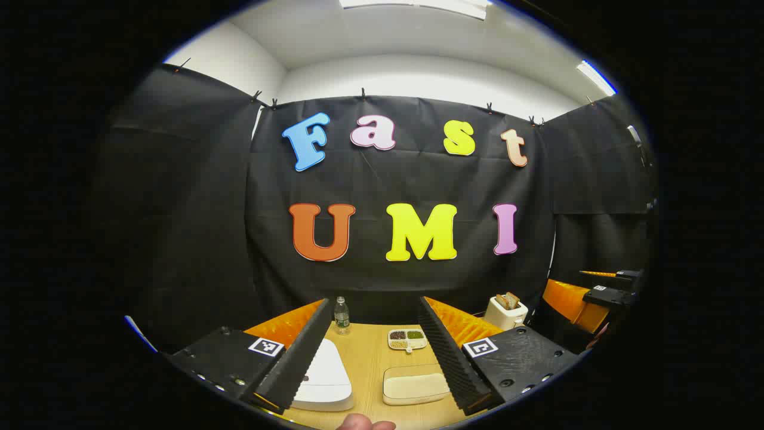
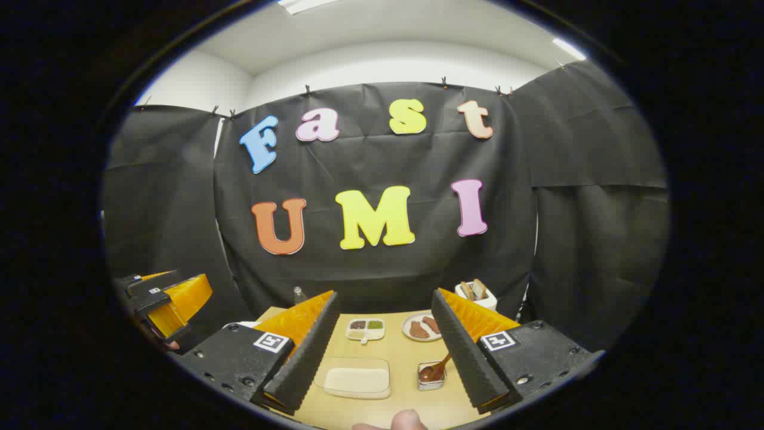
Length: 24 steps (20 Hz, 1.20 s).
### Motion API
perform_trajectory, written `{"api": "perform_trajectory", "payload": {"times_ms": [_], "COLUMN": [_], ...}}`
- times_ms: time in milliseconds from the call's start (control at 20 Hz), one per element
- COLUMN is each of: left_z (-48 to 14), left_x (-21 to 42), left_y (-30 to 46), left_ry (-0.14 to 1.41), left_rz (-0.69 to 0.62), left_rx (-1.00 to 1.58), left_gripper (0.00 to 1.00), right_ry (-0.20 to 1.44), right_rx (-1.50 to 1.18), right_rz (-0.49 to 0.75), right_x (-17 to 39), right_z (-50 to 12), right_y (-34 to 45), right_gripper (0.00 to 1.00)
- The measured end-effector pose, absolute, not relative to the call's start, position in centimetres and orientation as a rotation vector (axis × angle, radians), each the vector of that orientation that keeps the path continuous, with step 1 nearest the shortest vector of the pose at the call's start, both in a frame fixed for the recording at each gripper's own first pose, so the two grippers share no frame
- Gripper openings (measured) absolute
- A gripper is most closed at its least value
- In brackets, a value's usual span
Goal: Close the left gripper, press the button to open the rice cooker; take a wooden spoon from the chopstick holder with the right hand, scoop a spoonful of rice and pour it into the rice cooker, then put the wooden spoon back into the chopstick holder.
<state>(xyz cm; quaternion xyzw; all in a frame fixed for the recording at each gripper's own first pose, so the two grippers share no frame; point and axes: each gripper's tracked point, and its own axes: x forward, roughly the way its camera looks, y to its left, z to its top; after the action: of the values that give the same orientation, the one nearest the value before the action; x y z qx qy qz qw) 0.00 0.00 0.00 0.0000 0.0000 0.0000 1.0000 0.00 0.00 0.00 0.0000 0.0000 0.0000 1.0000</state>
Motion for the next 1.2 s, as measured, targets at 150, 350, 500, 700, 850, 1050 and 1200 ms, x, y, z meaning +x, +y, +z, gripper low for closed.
{"api": "perform_trajectory", "payload": {"times_ms": [150,350,500,700,850,1050,1200], "left_z": [-0.4,-0.5,-0.5,-0.4,-0.6,-0.7,-0.6], "left_x": [0.0,0.2,0.3,0.5,0.6,0.7,0.8], "left_y": [-0.5,-0.9,-1.3,-1.1,-1.0,-0.9,-0.6], "left_ry": [0.008,0.005,0.002,-0.004,0.001,0.006,0.002], "left_rz": [-0.010,-0.012,-0.016,-0.016,-0.016,-0.021,-0.015], "left_rx": [0.001,-0.011,-0.014,-0.021,-0.027,-0.032,-0.030], "left_gripper": [0.94,0.94,0.94,0.94,0.94,0.94,0.94], "right_ry": [-0.003,-0.001,-0.005,-0.007,0.001,0.008,0.010], "right_rx": [0.003,-0.017,-0.027,-0.023,-0.016,-0.011,-0.016], "right_rz": [0.000,0.010,0.012,0.007,0.005,0.004,0.003], "right_x": [-0.4,-0.4,-0.6,-0.5,-0.4,-0.2,0.0], "right_z": [0.0,0.0,0.2,0.2,-0.2,-0.5,-0.6], "right_y": [-0.1,-0.1,-0.1,-0.3,-0.3,-0.4,-0.5], "right_gripper": [0.99,0.99,0.99,0.99,0.99,0.99,0.99]}}
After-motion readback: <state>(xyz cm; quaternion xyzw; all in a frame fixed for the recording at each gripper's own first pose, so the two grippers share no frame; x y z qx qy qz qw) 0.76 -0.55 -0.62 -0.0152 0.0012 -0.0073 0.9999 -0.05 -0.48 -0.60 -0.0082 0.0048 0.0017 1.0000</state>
